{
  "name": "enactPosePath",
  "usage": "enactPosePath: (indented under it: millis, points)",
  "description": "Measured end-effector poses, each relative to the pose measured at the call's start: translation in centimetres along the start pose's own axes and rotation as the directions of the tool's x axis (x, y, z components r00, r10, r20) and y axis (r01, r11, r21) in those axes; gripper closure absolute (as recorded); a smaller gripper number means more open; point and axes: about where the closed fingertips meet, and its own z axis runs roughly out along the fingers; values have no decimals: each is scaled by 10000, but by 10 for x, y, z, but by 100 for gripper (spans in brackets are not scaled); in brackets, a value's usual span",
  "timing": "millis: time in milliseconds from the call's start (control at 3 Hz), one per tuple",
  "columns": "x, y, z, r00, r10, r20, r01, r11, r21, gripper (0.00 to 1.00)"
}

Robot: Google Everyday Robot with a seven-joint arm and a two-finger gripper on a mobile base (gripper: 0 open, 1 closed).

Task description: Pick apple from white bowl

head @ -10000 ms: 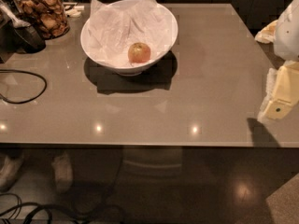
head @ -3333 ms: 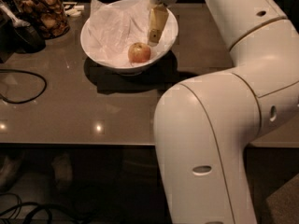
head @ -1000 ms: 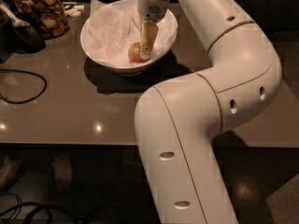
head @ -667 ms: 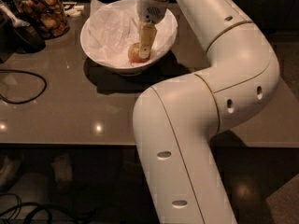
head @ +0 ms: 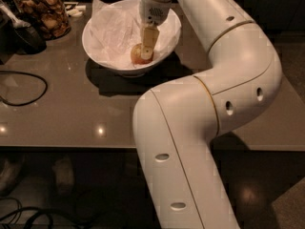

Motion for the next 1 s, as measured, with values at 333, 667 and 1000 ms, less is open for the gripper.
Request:
enactPosePath:
  millis: [333, 667, 1000]
  points:
    - [0, -1, 2, 10000, 13, -10, -13, 10000, -45, 28]
    - [2, -1, 8, 10000, 11, -18, -11, 9999, -139, 28]
    - [2, -1, 15, 10000, 25, -5, -25, 9996, -283, 27]
